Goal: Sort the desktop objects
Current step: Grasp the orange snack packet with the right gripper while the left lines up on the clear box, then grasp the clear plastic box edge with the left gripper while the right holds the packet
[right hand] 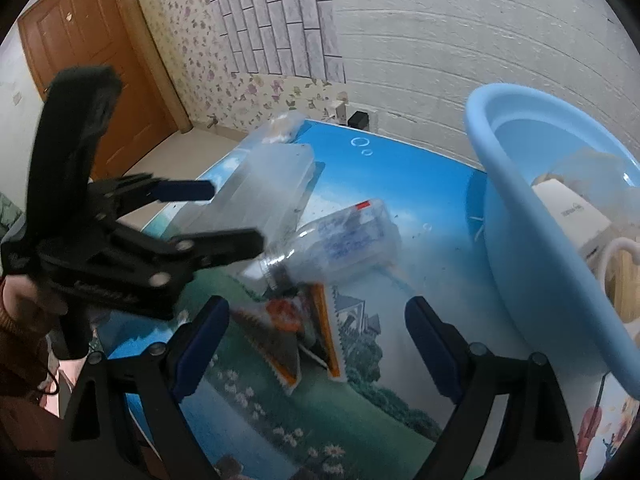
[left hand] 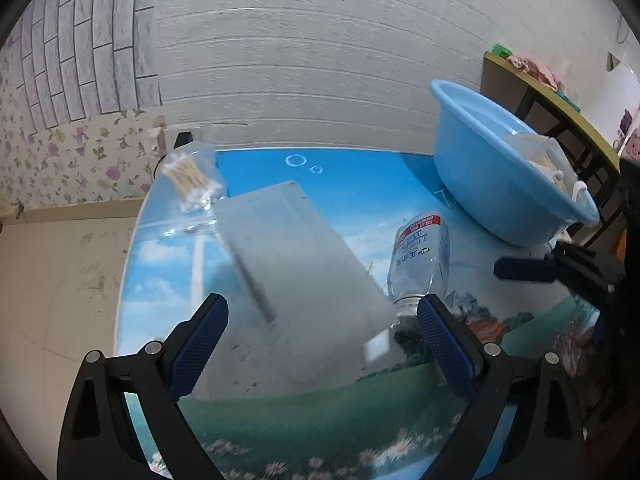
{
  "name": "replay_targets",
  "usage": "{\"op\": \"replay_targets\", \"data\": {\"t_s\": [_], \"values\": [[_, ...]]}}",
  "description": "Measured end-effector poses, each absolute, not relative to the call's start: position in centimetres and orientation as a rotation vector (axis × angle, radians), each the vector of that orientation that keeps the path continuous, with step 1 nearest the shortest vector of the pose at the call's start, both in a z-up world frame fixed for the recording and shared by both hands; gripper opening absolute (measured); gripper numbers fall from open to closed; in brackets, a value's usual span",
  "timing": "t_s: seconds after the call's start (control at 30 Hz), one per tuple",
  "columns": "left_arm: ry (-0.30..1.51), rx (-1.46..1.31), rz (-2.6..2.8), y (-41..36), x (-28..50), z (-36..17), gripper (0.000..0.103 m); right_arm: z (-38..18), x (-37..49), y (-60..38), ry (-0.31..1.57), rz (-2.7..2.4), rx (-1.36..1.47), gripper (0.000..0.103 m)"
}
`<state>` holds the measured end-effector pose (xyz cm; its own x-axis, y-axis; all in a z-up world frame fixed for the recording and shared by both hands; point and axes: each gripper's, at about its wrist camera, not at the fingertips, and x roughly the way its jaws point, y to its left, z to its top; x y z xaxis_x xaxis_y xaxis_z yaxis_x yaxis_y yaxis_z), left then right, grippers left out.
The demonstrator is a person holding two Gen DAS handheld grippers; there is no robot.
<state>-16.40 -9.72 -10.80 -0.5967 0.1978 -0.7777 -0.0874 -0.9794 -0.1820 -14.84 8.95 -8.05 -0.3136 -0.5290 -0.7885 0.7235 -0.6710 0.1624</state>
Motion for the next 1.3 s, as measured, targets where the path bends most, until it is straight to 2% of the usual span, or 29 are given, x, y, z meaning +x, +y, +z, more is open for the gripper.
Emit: {"op": "replay_targets", "data": {"t_s": [0.13,0.3,0.47,0.5,0.57,0.63,0.67,0.8,0.93,1.3], "values": [[-0.188,-1.323,2.67,-9.7,-17.0,-10.8,0.096,-8.1,-14.5,9.2,0.286,-2.022,1.111,0.089],[-0.224,-1.339,2.677,-10.2,-17.3,-11.0,0.096,-8.3,-14.3,8.8,0.309,-1.998,1.103,0.073],[-0.232,-1.354,2.676,-10.7,-16.9,-11.3,0.096,-8.7,-13.9,8.2,0.333,-1.959,1.096,0.054],[-0.233,-1.355,2.671,-10.7,-16.9,-11.4,0.094,-8.7,-13.9,8.2,0.338,-1.953,1.096,0.051],[-0.246,-1.349,2.652,-10.6,-17.0,-11.4,0.088,-8.9,-13.9,8.2,0.339,-1.94,1.102,0.04],[-0.242,-1.351,2.641,-10.2,-17.1,-11.5,0.082,-8.9,-13.8,8.4,0.339,-1.943,1.101,0.037],[-0.232,-1.351,2.644,-10.1,-17.1,-11.5,0.082,-8.9,-13.9,8.5,0.334,-1.944,1.104,0.035],[-0.231,-1.345,2.623,-9.9,-17.0,-11.5,0.078,-8.8,-13.9,9.0,0.309,-1.95,1.121,0.032],[-0.216,-1.341,2.62,-9.7,-16.4,-11.3,0.07,-8.6,-13.8,10.1,0.293,-1.97,1.138,0.031],[-0.172,-1.357,2.63,-9.7,-14.1,-10.8,0.068,-8.5,-13.2,12.7,0.274,-2.065,1.183,0.031]]}}
